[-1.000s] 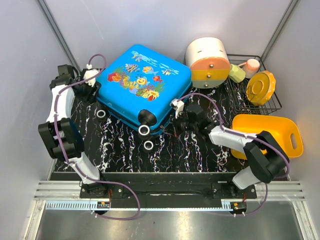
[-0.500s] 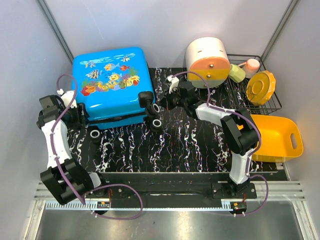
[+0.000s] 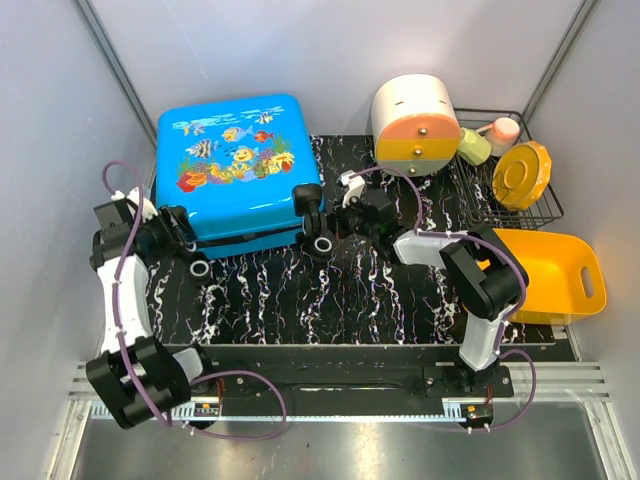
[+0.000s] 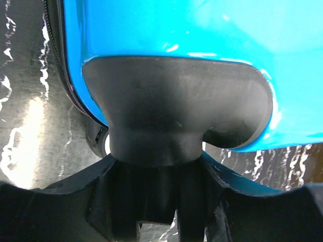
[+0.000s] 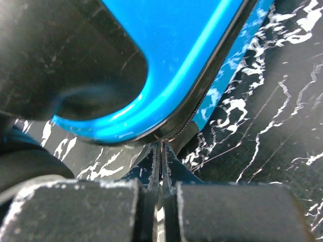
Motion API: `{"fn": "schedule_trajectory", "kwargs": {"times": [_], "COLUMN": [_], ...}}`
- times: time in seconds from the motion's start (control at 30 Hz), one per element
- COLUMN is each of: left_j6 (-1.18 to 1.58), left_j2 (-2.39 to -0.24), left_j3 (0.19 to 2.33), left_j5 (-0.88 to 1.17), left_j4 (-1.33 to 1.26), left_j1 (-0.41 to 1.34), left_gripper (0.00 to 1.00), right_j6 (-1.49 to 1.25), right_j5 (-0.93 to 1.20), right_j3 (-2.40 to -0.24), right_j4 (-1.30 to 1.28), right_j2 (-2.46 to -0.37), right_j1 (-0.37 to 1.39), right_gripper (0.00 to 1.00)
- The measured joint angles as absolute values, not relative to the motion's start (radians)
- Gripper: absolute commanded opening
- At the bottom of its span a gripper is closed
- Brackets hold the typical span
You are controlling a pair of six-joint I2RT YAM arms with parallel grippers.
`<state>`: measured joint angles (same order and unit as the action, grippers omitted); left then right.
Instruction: Open, take out, and arrange the luggage
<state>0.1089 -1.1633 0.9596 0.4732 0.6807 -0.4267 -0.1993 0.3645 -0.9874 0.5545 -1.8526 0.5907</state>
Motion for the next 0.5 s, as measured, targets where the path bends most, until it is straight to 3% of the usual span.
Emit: {"fn": "schedule_trajectory", "kwargs": {"times": [0.3, 0.5], "left_j6": [0.474, 0.581], "left_j2": [-1.005, -1.012], "left_j3": [0.763, 0.769], "left_j5": [0.529, 0.577], "left_j4": [0.458, 0.456], "left_j1": [-0.418, -0.415], "left_gripper": [0.00, 0.00], "right_j6": [-0.226, -0.227], "right_j5": [-0.043, -0.030], "right_j3": [-0.952, -0.916], "right_j4": [0.614, 0.617], "right_j2": [-1.840, -1.778], "right_j1": [0.696, 0.696], "right_gripper": [0.00, 0.00]}}
